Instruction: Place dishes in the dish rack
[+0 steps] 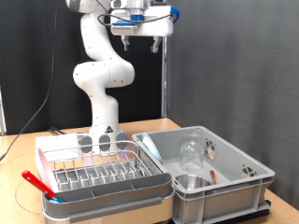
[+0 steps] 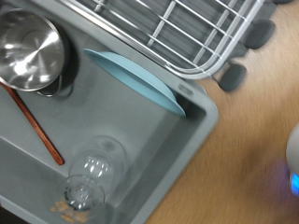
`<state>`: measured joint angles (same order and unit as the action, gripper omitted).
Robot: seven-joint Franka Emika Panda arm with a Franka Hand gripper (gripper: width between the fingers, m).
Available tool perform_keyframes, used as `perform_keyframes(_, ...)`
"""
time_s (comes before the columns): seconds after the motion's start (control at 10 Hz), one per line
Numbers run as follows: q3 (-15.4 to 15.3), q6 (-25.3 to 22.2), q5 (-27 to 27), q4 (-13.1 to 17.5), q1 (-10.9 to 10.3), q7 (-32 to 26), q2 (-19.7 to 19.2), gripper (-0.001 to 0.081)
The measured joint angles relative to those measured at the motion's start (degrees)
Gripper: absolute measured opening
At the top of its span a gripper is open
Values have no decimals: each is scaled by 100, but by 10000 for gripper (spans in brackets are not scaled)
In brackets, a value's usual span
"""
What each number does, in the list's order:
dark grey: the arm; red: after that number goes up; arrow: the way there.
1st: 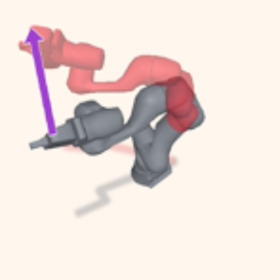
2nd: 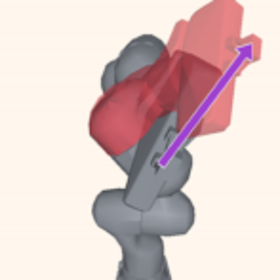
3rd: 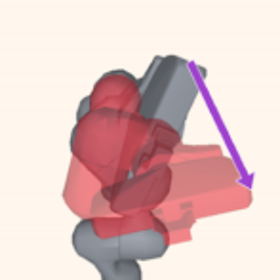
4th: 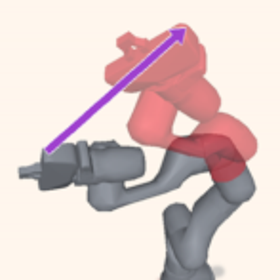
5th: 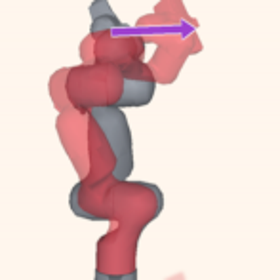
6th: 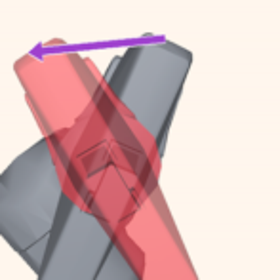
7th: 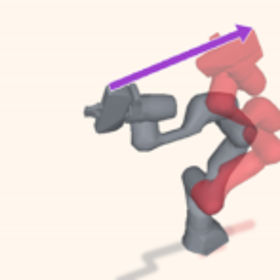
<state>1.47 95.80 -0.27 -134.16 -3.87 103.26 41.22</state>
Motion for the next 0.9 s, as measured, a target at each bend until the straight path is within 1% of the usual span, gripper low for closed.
perform_keyframes(0.1, 74, 230, 96, -7, -90, -592, -169, 808)
perform_keyframes(0.2, 63, 214, 66, -8, -64, -384, -150, 808)
perform_keyframes(0.3, 80, 244, 39, -20, -92, -569, -122, 808)
perform_keyframes(0.5, 324, 377, -128, -130, -318, -1793, -40, 808)
perform_keyframes(0.6, 485, 561, -129, -228, -445, -2535, -31, 808)
perform_keyframes(0.7, 614, 709, -129, -317, -590, -3045, -26, 808)
perform_keyframes(0.8, 605, 704, -129, -315, -569, -2896, -27, 808)
perform_keyframes(0.9, 638, 707, -243, -324, -594, -3079, -20, 808)
